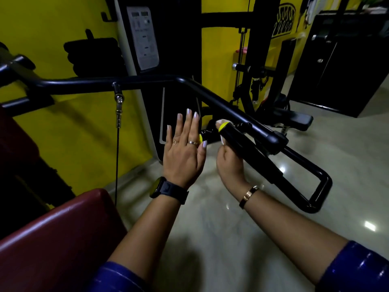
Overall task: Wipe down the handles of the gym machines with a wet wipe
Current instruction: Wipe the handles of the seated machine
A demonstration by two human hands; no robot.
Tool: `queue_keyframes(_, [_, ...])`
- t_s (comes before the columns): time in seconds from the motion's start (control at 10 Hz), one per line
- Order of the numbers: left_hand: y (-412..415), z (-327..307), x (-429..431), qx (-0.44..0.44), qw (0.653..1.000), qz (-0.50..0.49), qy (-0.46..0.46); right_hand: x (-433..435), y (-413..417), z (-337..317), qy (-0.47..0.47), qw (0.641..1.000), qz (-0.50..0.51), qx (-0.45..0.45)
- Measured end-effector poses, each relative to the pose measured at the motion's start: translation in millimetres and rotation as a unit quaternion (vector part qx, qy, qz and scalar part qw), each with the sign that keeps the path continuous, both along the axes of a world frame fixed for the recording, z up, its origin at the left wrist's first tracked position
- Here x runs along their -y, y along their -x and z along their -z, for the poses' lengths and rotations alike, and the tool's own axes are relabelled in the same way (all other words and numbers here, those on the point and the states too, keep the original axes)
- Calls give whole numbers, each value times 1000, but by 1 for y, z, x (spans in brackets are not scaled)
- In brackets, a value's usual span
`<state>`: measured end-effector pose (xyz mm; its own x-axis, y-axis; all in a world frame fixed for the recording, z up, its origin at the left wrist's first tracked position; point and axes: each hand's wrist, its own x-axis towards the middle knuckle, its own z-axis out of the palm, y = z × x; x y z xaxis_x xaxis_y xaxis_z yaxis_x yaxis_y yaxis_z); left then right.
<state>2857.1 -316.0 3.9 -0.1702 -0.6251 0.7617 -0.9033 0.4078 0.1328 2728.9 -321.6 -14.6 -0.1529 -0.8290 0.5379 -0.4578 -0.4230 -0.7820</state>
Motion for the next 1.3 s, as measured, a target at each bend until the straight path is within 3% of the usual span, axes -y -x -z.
queue_keyframes(0.1, [1,-1,-1,-10,1000,-5,-1,-14,-15,-11,87,994,-46,-45])
queue_keyframes(0.2, [3,-3,-3,-8,1000,1,14,-28,-14,6,97,990,-74,-69])
queue_keyframes(0.3, [8,-7,-5,25,999,9,22,-20,11,19,-13,994,-104,1])
queue_keyframes(0.4, [18,-12,-3,40,999,7,18,6,26,43,-49,971,165,-165])
queue_keyframes(0.5, [24,-14,0,37,999,-2,11,8,7,42,0,982,178,-57])
queue_keyframes(0.6, [21,-12,0,19,1000,13,7,-22,-19,3,-113,978,-60,166])
queue_keyframes(0.7, [17,-8,-3,-10,999,38,0,-34,-27,10,-77,966,-117,216])
queue_keyframes(0.8, [15,-8,-4,-11,998,56,-4,-34,-26,-2,-133,837,-131,514])
queue_keyframes(0.9, [10,-10,-3,9,998,68,-7,-28,-31,-17,-221,775,-149,573])
queue_keyframes(1.0, [4,-12,0,25,996,80,-1,-28,-33,-34,-321,668,-191,644])
queue_keyframes(1.1, [1,-14,1,43,996,81,10,-24,-28,-39,-326,650,-172,665])
queue_keyframes(1.2, [0,-15,-1,46,996,80,14,-15,-14,-42,-252,665,-159,685])
queue_keyframes(1.3, [2,-14,-1,38,996,79,12,-9,-17,-36,-171,753,-104,627])
